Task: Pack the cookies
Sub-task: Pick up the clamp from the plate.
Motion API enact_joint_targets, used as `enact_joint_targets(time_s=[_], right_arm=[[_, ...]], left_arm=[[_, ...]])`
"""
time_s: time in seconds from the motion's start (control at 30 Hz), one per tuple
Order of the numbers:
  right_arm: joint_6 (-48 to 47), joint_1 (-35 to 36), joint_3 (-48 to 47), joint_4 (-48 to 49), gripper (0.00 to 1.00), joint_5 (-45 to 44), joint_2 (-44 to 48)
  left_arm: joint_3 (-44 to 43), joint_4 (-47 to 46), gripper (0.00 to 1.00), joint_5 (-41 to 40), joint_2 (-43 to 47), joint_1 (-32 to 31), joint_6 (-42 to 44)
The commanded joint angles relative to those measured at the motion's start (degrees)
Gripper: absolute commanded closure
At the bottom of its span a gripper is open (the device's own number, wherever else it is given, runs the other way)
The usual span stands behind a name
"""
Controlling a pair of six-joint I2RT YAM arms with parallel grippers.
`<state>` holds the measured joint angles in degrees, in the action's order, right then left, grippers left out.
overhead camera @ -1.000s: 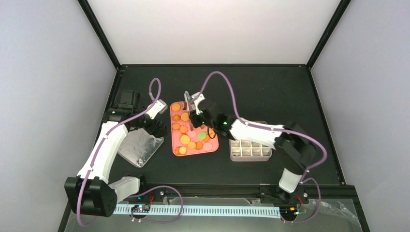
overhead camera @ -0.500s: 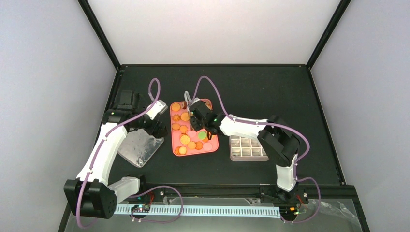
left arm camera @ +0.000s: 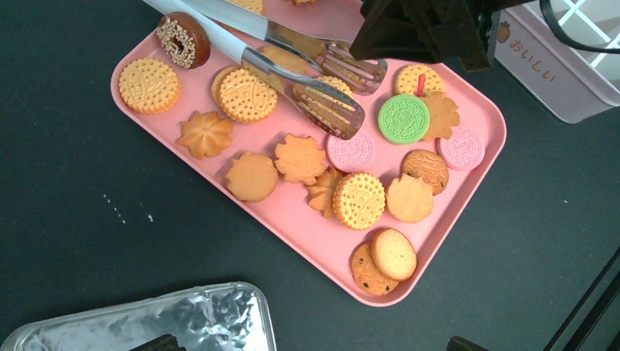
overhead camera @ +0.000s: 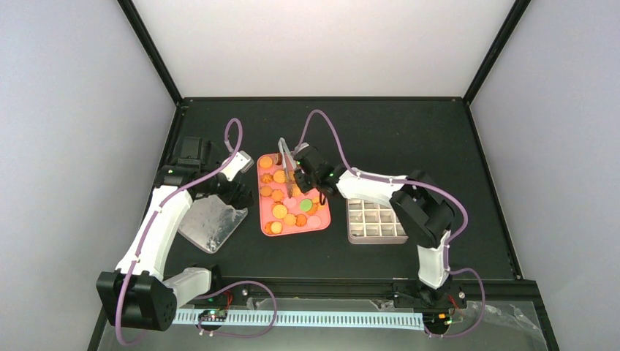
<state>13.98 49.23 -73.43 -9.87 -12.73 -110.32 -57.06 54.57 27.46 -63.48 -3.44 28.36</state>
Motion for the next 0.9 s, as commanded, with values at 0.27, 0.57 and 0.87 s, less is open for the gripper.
enact_joint_targets(time_s=[0.27,0.57,0.87], right_arm=[[-0.6,0.2,0.1,1.4,0.66,4.0,-4.2],[-0.8,0.3,4.3,5.6,0.89,4.5,-0.3],[-0.6,0.5,8.4,9.1,0.96,4.1,4.6]], left_arm=[[-0.3,1.4,0.04,0.3,1.2,0.3,0.5],[0.0,1.1,0.04,0.9,1.0,0.3,0.3],[0.0,0.8,0.04,2.0,0.6,0.2,-0.1]])
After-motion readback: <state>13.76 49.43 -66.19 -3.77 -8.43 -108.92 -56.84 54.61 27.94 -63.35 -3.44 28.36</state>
